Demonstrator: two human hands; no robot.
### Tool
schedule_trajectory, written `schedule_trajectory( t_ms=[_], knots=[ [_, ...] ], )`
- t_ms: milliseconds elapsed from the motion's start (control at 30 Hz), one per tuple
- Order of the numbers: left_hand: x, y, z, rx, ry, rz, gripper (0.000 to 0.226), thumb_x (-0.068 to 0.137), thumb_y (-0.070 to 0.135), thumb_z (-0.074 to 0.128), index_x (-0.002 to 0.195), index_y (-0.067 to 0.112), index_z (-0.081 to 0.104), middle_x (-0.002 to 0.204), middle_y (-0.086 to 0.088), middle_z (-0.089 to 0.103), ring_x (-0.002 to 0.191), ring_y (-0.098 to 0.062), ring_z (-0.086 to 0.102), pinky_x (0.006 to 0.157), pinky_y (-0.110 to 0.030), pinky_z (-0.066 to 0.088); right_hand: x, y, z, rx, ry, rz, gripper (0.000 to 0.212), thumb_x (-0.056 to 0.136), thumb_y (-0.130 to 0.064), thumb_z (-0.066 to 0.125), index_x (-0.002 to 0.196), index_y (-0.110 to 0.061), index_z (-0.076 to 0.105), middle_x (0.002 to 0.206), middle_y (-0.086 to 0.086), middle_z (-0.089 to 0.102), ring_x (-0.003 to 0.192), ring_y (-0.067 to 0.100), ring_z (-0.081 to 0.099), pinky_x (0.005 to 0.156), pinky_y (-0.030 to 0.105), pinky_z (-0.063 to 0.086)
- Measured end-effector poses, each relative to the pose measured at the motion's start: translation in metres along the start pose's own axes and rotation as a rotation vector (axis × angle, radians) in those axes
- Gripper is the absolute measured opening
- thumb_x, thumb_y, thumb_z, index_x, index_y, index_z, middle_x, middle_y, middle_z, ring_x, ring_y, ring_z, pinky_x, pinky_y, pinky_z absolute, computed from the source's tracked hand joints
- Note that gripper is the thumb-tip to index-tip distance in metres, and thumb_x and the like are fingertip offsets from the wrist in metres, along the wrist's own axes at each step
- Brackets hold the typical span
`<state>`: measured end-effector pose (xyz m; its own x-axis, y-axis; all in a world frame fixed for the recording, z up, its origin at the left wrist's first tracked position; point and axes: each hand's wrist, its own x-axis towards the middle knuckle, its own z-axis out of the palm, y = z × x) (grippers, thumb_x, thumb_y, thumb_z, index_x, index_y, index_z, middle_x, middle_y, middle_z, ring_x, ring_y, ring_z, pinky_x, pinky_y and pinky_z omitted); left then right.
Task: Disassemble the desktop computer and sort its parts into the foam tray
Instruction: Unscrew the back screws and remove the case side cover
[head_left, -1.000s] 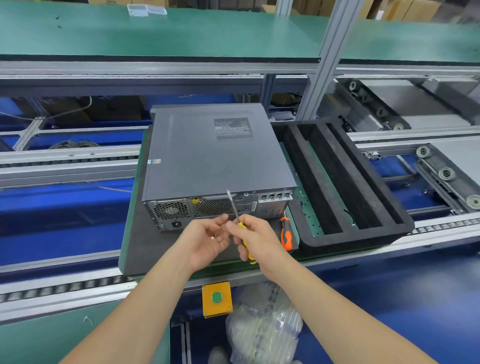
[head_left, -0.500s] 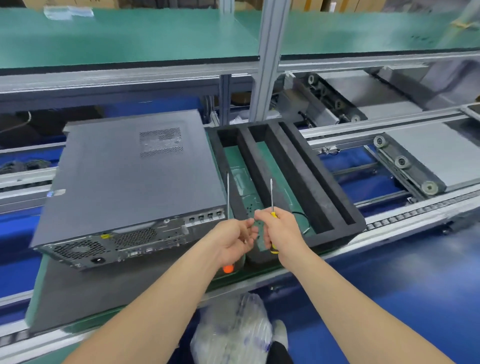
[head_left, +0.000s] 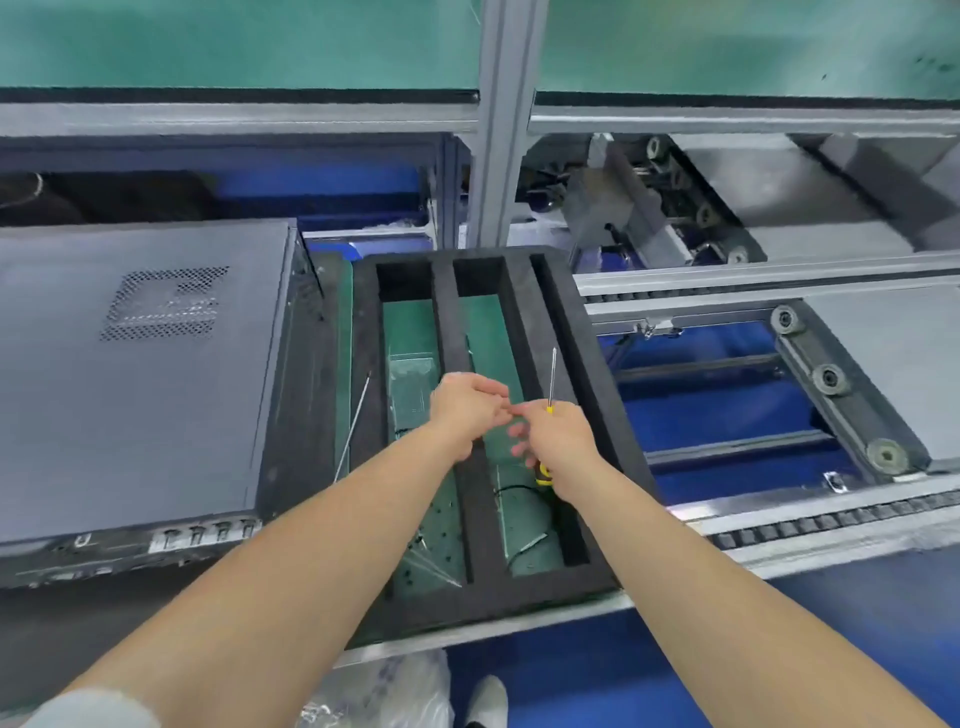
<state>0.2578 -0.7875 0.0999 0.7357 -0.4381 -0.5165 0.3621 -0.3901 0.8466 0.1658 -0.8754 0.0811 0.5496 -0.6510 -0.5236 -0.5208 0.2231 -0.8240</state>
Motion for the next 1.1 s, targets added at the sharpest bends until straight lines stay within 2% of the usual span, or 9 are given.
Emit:
schedule_trajectory(
  t_ms=[100, 233, 300, 400, 533, 633, 767, 867, 1100],
  knots=[
    [0.036, 0.012, 0.017, 0.391, 0.106, 0.125, 0.028, 0.085, -0.007, 0.064, 0.095, 0.012, 0.083, 0.103, -0.005, 0.078, 0.102, -0.018, 0.071, 0.095, -0.030, 0.057, 0.034, 0.002, 0.003, -0.006, 0.030, 0.041, 0.022, 0.100, -0.016, 0.049, 0.087, -0.013, 0.067, 0.088, 0.014, 0.072, 0.066, 0.026, 0.066, 0.061, 0.042, 0.062],
    [0.072, 0.012, 0.041, 0.811, 0.000, 0.128, 0.026, 0.091, -0.003, 0.062, 0.104, 0.009, 0.081, 0.111, -0.008, 0.076, 0.111, -0.021, 0.067, 0.098, -0.030, 0.055, 0.057, 0.013, 0.007, -0.146, -0.028, 0.103, 0.020, 0.095, -0.012, 0.045, 0.087, -0.022, 0.060, 0.085, 0.008, 0.054, 0.062, 0.021, 0.043, 0.049, 0.025, 0.032],
    [0.082, 0.009, 0.051, 1.029, -0.085, 0.115, 0.017, 0.093, 0.005, 0.064, 0.105, 0.004, 0.076, 0.114, -0.010, 0.073, 0.108, -0.024, 0.067, 0.096, -0.033, 0.056, 0.061, 0.021, 0.010, -0.140, -0.055, 0.174, 0.026, 0.096, -0.012, 0.044, 0.112, -0.019, 0.064, 0.086, 0.006, 0.053, 0.062, 0.019, 0.039, 0.047, 0.021, 0.029],
    [0.088, 0.006, 0.059, 1.291, -0.185, 0.070, 0.010, 0.092, 0.005, 0.062, 0.083, 0.005, 0.058, 0.101, -0.007, 0.067, 0.092, -0.024, 0.064, 0.081, -0.028, 0.055, 0.062, 0.030, 0.013, -0.107, -0.098, 0.243, 0.033, 0.096, -0.009, 0.043, 0.120, -0.015, 0.064, 0.096, 0.009, 0.061, 0.068, 0.019, 0.042, 0.051, 0.022, 0.033],
    [0.089, 0.009, 0.065, 1.451, -0.243, 0.093, 0.020, 0.099, 0.008, 0.052, 0.112, 0.003, 0.066, 0.075, -0.003, 0.043, 0.082, -0.020, 0.061, 0.070, -0.025, 0.047, 0.067, 0.033, 0.015, -0.096, -0.112, 0.249, 0.033, 0.098, -0.009, 0.042, 0.122, -0.018, 0.062, 0.100, 0.002, 0.064, 0.074, 0.016, 0.050, 0.057, 0.025, 0.042],
    [0.083, 0.015, 0.062, 1.353, -0.228, 0.062, 0.025, 0.098, 0.006, 0.051, 0.118, 0.001, 0.067, 0.074, -0.003, 0.045, 0.067, -0.016, 0.050, 0.064, -0.024, 0.045, 0.067, 0.032, 0.013, -0.098, -0.125, 0.238, 0.033, 0.096, -0.009, 0.042, 0.119, -0.016, 0.065, 0.093, 0.004, 0.062, 0.071, 0.017, 0.048, 0.056, 0.026, 0.039],
    [0.074, 0.016, 0.046, 0.963, -0.108, 0.027, 0.030, 0.094, 0.003, 0.052, 0.112, 0.007, 0.075, 0.104, -0.005, 0.070, 0.085, -0.024, 0.070, 0.080, -0.032, 0.062, 0.062, 0.023, 0.011, -0.028, -0.100, 0.184, 0.024, 0.097, -0.010, 0.045, 0.102, -0.011, 0.069, 0.105, 0.016, 0.076, 0.078, 0.024, 0.061, 0.068, 0.040, 0.053],
    [0.052, 0.024, 0.026, 0.738, 0.059, 0.126, 0.034, 0.091, 0.003, 0.049, 0.103, 0.015, 0.078, 0.109, -0.006, 0.075, 0.087, -0.031, 0.073, 0.081, -0.042, 0.063, 0.051, 0.003, 0.013, 0.016, -0.037, 0.104, 0.027, 0.102, -0.015, 0.042, 0.104, -0.017, 0.070, 0.090, 0.005, 0.074, 0.061, 0.019, 0.064, 0.050, 0.029, 0.053],
    [-0.009, 0.064, -0.061, 0.663, 0.316, 0.293, 0.028, 0.091, 0.014, 0.054, 0.094, 0.032, 0.074, 0.110, 0.001, 0.074, 0.096, -0.023, 0.069, 0.086, -0.042, 0.060, -0.004, -0.068, 0.074, 0.073, -0.162, -0.033, 0.024, 0.100, -0.018, 0.044, 0.089, -0.016, 0.065, 0.068, 0.004, 0.061, 0.042, 0.016, 0.049, 0.047, 0.030, 0.044]
  ],
)
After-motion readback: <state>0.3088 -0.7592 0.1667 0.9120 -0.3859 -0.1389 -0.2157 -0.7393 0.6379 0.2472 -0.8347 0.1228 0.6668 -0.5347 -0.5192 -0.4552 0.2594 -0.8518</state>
